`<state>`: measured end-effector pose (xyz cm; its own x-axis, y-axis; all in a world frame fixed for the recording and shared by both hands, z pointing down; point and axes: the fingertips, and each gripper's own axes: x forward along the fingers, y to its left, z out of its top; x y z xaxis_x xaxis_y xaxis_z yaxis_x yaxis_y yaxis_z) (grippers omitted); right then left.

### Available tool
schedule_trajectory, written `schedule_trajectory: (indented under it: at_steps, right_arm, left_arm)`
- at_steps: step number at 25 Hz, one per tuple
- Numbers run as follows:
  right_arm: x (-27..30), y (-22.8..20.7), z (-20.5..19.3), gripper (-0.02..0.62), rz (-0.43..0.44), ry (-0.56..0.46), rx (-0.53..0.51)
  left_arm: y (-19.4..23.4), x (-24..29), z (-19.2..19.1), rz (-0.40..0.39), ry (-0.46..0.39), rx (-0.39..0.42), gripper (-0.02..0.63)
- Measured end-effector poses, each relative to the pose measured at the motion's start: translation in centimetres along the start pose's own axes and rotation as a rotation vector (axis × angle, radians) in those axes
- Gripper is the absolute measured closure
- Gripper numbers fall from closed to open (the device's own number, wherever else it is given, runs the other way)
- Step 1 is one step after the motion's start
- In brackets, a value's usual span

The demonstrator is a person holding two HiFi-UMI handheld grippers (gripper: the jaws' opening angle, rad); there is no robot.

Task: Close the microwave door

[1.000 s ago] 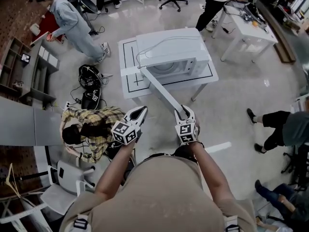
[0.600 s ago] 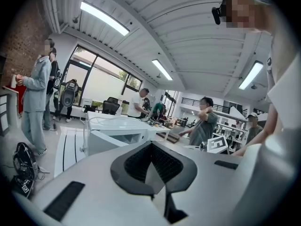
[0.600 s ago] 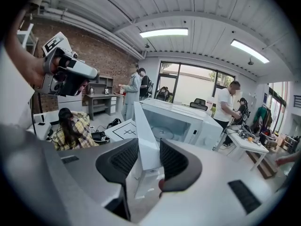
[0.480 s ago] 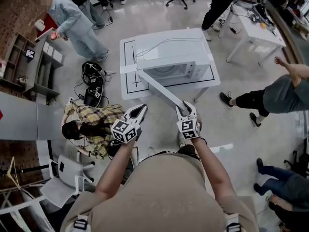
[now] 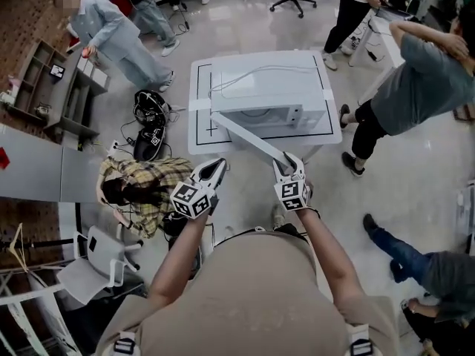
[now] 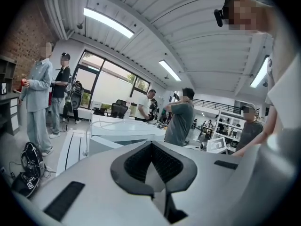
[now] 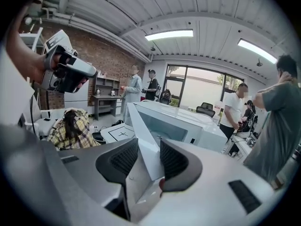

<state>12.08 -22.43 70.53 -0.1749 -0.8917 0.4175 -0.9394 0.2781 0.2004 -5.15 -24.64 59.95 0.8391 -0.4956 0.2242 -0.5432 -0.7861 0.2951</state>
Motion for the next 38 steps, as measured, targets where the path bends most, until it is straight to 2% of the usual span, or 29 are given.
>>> schedule_trajectory:
  at_steps: [10,20,27,38]
  right_arm:
    - [1.9,-4.6,-0.1,0.442,-0.014,-0.022,-0.082]
    - [3.7,-9.0,0.0,0.383,-0.054,-0.032,-0.235]
    - [5.8,-11.4,0.1,0.37,-0.07,-0.026,-0.307]
    - [8.7,-14.0,0.3,0.356,-0.09,-0.015,-0.289]
  left_arm:
    - [-0.1,2.2,0.4,0.079,-0.017,-0.019,0.6]
    - [-0.7,4.6,0.8,0.12,-0.039,-0.025,0.6]
    - [-1.2,5.7,1.1,0.137,-0.047,-0.024,0.6]
    - [-1.1,6.5,0.9,0.162,-0.039,-0.03,0.6]
